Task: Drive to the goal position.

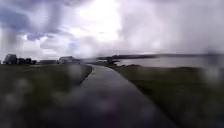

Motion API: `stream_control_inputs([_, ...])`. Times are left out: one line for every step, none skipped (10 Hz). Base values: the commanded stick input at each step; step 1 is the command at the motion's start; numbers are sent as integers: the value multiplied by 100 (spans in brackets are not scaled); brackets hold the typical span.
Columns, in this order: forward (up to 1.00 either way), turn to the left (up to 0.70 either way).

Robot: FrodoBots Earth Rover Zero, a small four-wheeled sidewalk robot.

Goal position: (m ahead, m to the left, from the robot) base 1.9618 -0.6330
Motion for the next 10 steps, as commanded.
stream_control_inputs([70, 0])
stream_control_inputs([70, 0])
stream_control_inputs([70, 0])
stream_control_inputs([70, 0])
stream_control_inputs([70, 0])
stream_control_inputs([70, 0])
stream_control_inputs([70, 0])
stream_control_inputs([70, 0])
stream_control_inputs([70, 0])
stream_control_inputs([70, 0])
